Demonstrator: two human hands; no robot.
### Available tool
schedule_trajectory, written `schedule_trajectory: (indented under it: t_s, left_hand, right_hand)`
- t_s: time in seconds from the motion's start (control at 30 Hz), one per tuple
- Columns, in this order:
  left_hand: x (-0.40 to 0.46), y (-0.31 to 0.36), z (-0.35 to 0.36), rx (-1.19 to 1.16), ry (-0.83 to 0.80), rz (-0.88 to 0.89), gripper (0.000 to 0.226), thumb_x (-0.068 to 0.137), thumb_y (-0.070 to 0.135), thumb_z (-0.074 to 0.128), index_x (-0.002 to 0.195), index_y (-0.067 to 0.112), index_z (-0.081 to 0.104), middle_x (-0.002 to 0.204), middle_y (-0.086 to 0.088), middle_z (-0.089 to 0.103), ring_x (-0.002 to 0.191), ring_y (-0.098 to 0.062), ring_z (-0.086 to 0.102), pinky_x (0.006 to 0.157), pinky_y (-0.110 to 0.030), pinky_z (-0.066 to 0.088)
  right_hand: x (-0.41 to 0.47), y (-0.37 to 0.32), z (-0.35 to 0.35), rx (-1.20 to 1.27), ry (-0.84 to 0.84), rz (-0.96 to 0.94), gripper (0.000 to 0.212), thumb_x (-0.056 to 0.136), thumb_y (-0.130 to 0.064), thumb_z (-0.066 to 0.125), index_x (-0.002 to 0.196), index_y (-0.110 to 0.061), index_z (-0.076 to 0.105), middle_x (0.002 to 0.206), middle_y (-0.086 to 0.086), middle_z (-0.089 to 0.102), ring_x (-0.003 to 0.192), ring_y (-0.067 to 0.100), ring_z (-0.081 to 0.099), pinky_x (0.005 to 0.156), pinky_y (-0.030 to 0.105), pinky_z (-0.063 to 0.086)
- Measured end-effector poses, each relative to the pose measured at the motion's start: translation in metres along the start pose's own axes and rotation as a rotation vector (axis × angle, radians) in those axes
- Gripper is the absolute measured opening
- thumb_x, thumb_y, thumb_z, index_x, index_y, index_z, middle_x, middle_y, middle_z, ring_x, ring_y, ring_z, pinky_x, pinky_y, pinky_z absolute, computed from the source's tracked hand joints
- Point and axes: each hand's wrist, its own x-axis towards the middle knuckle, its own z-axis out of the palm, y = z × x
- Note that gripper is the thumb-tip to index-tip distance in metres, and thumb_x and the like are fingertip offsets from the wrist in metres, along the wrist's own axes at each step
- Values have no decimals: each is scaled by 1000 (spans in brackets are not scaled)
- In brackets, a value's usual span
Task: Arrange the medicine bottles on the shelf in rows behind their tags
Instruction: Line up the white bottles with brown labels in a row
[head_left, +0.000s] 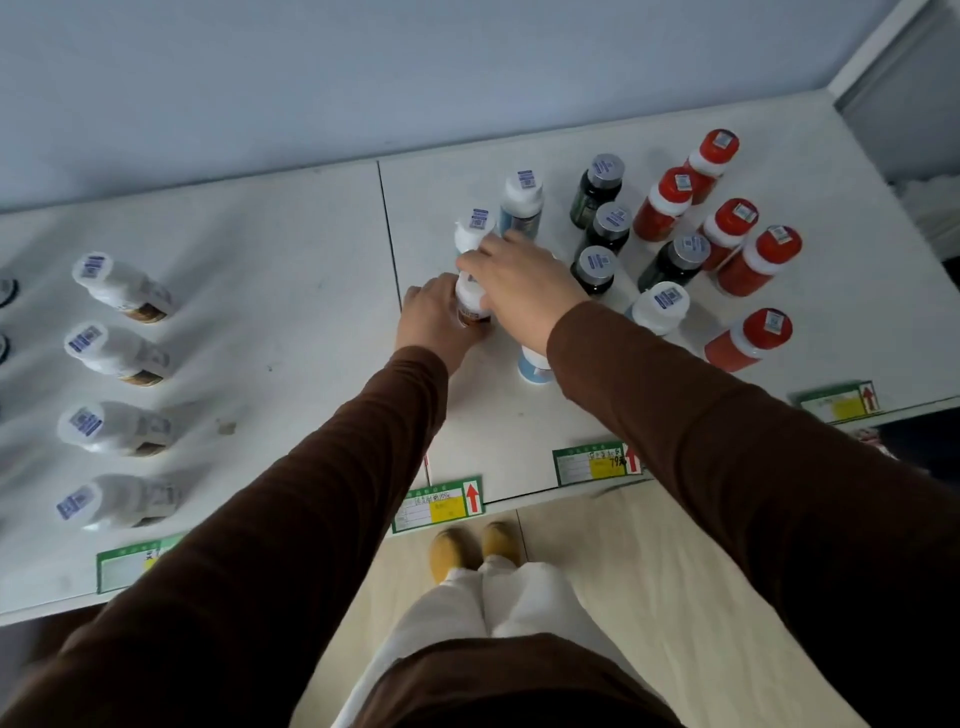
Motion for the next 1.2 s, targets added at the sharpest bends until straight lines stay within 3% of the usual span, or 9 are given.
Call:
schedule_trajectory:
  t_s: [0.2,0.33,0.47,0.57,0.67,0.8,0.93,1.07,1.2]
  left_hand:
    - [-10,-7,-39,-607,-179,-81,36,76,17,78,109,13,63,100,-2,70,90,-15,65,89,-34,53]
    - [-14,-6,-83,-1055,-406,-98,37,91,22,59,122,2,59,115,-12,65,110,-26,62,101,-36,48]
    - [-16,-5,-106,-1252,-553,-159,43,98,34,41,128,6,55,117,-17,66,108,-30,64,97,-34,51]
    - [-18,-6,-112,-1297,-583,-167,45,98,34,40,131,5,53,119,-19,64,110,-31,64,97,-35,51]
    - [-18,-8,-119,-1241,-542,-130,41,97,25,45,130,3,54,122,-17,64,116,-35,60,101,-37,48]
    - [-19,-10,-136,-955,-378,-61,35,88,17,63,122,8,61,114,-9,65,107,-22,63,99,-32,49]
    - [-19,-19,-161,-547,-133,-26,38,80,9,74,116,11,61,104,-5,66,92,-17,65,86,-27,51]
    - [-19,-49,-201,-380,62,0,43,73,16,79,112,16,62,99,4,68,85,-10,65,75,-13,50]
    - [-4,-103,-257,-212,32,30,49,75,20,78,121,21,61,114,2,67,107,-14,61,95,-27,47]
  right_hand:
    - [5,12,-23,309,40,87,27,90,-21,60,117,-16,60,110,3,59,100,21,53,78,30,37]
    - [12,12,-47,784,122,268,31,88,-42,66,107,-18,67,95,-9,67,88,9,62,80,23,48]
    - [17,-4,-57,1180,144,382,48,79,-50,74,92,-5,61,76,1,63,59,9,55,58,24,50]
    - [20,-14,-61,1240,165,375,43,78,-47,76,88,-9,58,71,2,58,54,10,49,51,22,44]
    - [22,-17,-64,1196,151,336,40,83,-42,73,96,-5,66,76,3,62,60,11,51,58,25,46]
    - [31,-27,-65,1074,109,214,32,93,-31,64,119,-12,68,88,-7,64,68,-3,54,73,18,48]
    - [50,-58,-68,915,91,114,42,92,-30,64,132,-14,60,125,-2,65,112,9,60,102,28,45]
    - [85,-107,-72,755,159,30,22,88,-32,67,107,-21,67,97,-11,62,88,8,55,80,20,40]
    - [130,-161,-72,675,198,14,24,89,-31,66,109,-17,67,102,-8,65,91,9,56,80,20,39]
